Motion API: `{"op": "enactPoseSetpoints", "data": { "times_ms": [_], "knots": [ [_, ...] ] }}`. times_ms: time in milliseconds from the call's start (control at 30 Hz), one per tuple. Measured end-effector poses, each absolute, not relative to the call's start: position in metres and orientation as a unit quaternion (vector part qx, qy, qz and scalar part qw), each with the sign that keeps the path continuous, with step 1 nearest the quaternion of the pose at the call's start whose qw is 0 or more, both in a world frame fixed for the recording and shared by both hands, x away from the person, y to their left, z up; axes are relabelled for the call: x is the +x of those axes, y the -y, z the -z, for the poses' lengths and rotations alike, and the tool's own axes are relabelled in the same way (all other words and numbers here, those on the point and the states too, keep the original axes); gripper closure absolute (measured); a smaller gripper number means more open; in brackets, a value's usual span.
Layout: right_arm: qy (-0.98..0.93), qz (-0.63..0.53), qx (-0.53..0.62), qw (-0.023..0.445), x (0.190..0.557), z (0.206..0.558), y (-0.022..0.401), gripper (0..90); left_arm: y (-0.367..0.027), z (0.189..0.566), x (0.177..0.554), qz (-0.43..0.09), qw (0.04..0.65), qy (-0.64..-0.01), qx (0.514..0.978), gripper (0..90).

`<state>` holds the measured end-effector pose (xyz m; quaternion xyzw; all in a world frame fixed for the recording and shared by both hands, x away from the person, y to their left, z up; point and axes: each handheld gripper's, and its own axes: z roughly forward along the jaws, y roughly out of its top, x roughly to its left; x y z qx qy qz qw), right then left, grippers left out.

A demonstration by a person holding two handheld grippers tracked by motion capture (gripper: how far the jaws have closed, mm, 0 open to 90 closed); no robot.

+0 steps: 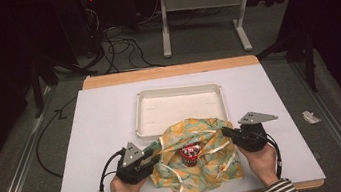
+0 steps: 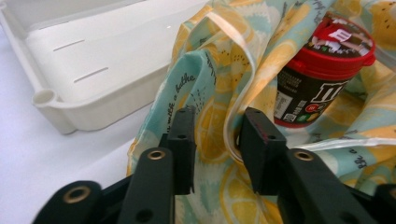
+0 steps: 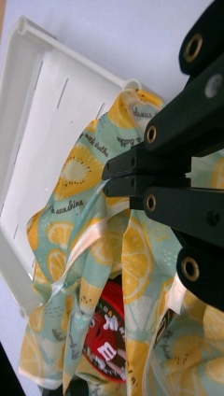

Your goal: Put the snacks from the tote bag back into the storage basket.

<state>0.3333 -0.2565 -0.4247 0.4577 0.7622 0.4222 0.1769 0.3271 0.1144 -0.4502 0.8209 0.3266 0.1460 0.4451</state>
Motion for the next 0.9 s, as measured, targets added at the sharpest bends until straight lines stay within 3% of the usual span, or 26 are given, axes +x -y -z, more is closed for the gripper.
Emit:
{"op": "enactPoseSetpoints", "data": {
  "times_ms": [133,333,400,900],
  "knots": [
    [-0.764,-0.417,0.461,0.173,0.337,0.428,0.255,90.0,-0.113,0.452,0.328,-0.148,0.436,-0.329,0.824,63.5],
    [-0.765,-0.414,0.463,0.171,0.342,0.431,0.252,90.0,-0.110,0.456,0.333,-0.124,0.428,-0.319,0.837,85.4],
    [-0.765,-0.412,0.465,0.170,0.344,0.432,0.251,90.0,-0.110,0.457,0.335,-0.125,0.427,-0.321,0.836,88.4],
    [-0.769,-0.395,0.474,0.168,0.353,0.441,0.250,90.0,-0.107,0.462,0.345,-0.127,0.420,-0.357,0.825,90.0]
  ]
}}
